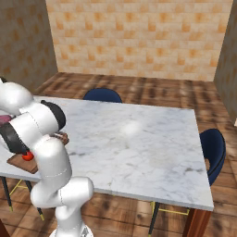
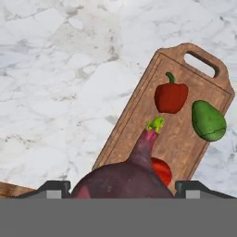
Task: Place the avocado, onion, tomato, and bell pepper on the cutting board.
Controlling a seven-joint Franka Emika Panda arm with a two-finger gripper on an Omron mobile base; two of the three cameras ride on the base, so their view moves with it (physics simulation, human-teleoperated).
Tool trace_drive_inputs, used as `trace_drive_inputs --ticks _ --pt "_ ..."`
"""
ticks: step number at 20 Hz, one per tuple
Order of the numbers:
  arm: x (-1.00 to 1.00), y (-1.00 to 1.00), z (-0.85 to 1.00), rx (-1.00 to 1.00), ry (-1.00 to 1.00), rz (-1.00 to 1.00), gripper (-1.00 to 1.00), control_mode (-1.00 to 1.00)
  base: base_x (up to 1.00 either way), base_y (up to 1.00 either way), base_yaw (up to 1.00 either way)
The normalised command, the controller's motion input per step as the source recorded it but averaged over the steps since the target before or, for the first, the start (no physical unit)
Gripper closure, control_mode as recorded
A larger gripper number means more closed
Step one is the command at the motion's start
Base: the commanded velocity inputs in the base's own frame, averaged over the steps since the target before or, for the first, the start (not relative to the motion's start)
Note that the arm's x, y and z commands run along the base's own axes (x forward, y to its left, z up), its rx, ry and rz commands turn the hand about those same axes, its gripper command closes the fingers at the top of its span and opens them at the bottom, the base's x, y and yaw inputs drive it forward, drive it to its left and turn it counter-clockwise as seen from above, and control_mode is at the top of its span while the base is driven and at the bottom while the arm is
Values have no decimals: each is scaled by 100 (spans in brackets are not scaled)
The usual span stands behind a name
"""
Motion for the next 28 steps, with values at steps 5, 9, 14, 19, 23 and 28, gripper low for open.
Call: trace_drive_inputs --ticks 5,9,14,19,23,28 --pt "-72 -82 36 11 -18 0 100 -100 0 0 0" --pt "-54 -95 7 22 -10 1 100 -100 0 0 0" --pt "-44 -99 2 23 -5 3 100 -100 0 0 0" --pt "-32 -81 22 12 -5 2 100 -100 0 0 0" --pt "-6 -71 21 9 0 0 100 -100 0 0 0" --pt "21 -24 -1 6 6 2 100 -100 0 0 0"
